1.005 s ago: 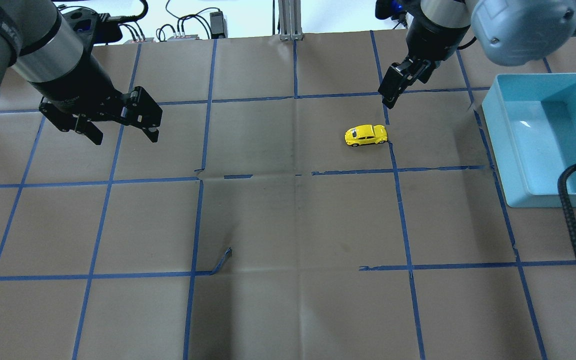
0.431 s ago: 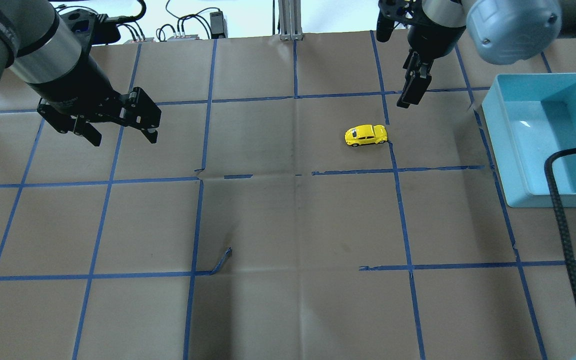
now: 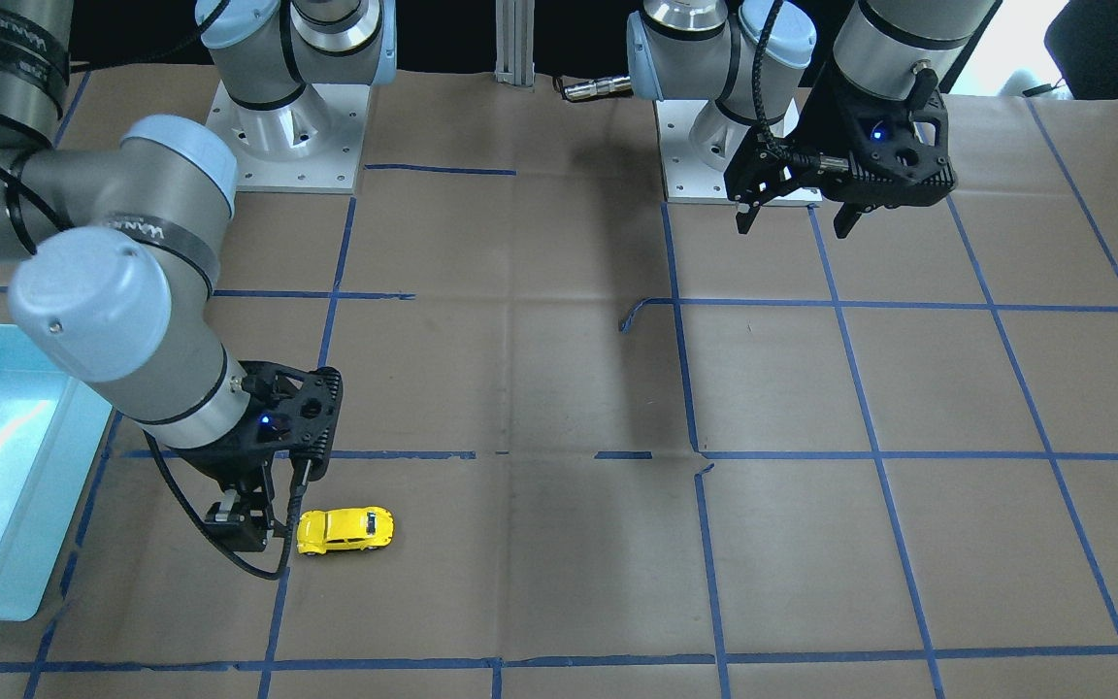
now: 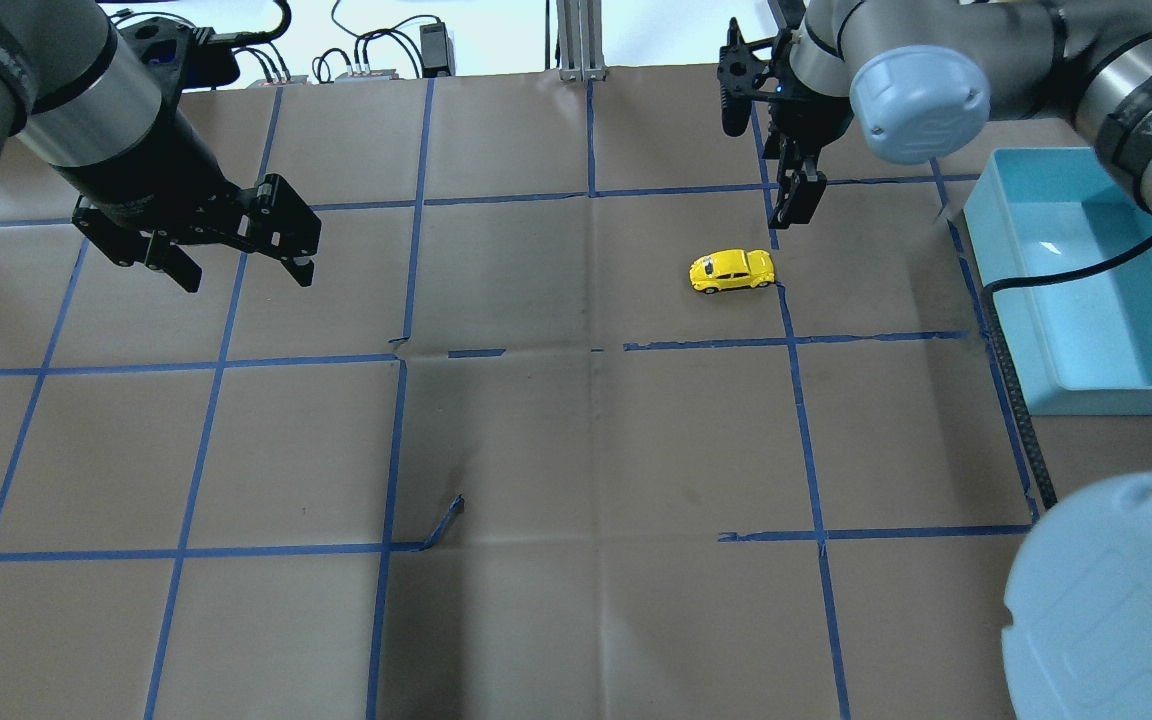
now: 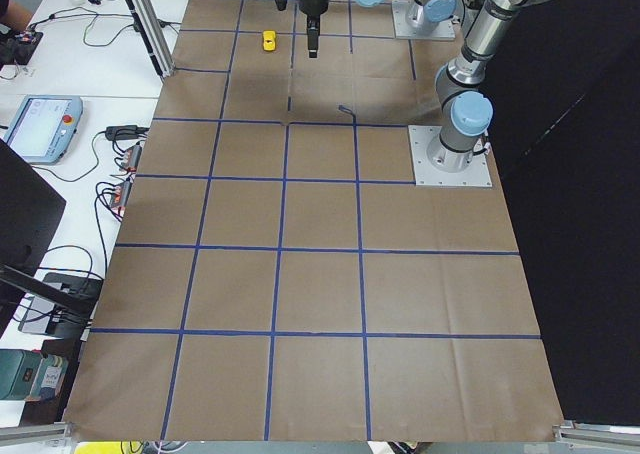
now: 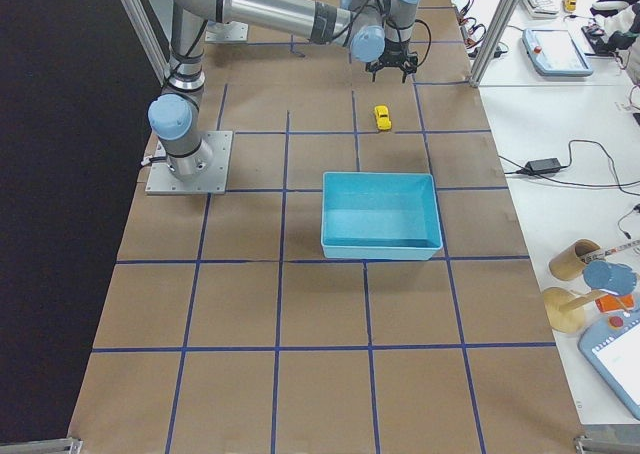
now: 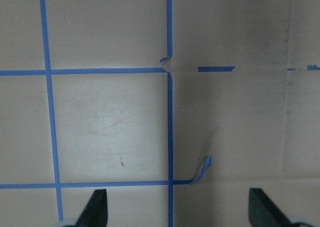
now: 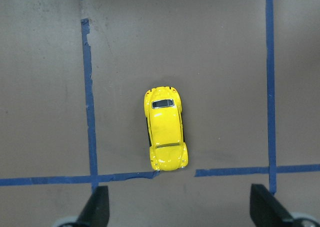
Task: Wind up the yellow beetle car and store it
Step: 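Lower the right gripper onto the rolling yellow car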
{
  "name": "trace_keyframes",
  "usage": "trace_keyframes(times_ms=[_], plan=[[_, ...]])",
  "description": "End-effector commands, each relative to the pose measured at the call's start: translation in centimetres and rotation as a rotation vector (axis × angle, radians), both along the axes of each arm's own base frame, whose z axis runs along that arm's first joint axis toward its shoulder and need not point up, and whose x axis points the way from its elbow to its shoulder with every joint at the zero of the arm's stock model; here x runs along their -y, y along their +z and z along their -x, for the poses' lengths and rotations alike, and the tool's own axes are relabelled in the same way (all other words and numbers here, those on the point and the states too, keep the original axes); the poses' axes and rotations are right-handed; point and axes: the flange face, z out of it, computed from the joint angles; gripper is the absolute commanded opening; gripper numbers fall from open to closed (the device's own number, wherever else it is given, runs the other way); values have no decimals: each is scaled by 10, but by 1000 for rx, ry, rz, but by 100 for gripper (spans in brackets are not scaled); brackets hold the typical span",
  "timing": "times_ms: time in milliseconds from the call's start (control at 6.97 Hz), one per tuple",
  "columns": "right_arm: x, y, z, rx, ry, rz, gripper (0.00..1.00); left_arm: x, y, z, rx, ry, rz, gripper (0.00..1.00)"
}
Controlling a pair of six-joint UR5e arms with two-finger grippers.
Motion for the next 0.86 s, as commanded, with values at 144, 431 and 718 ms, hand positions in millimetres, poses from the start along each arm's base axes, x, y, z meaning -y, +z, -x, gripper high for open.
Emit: trace_keyframes(times_ms=[144, 431, 718], plan=[[18, -85, -17, -42, 55, -60, 100, 0, 0, 0, 2, 0, -1, 100], [13, -100, -16, -51, 58, -93, 100, 0, 0, 0, 2, 0, -1, 100], [0, -117, -27, -49, 56, -126, 100, -1, 1, 0, 2, 0, 0, 100]])
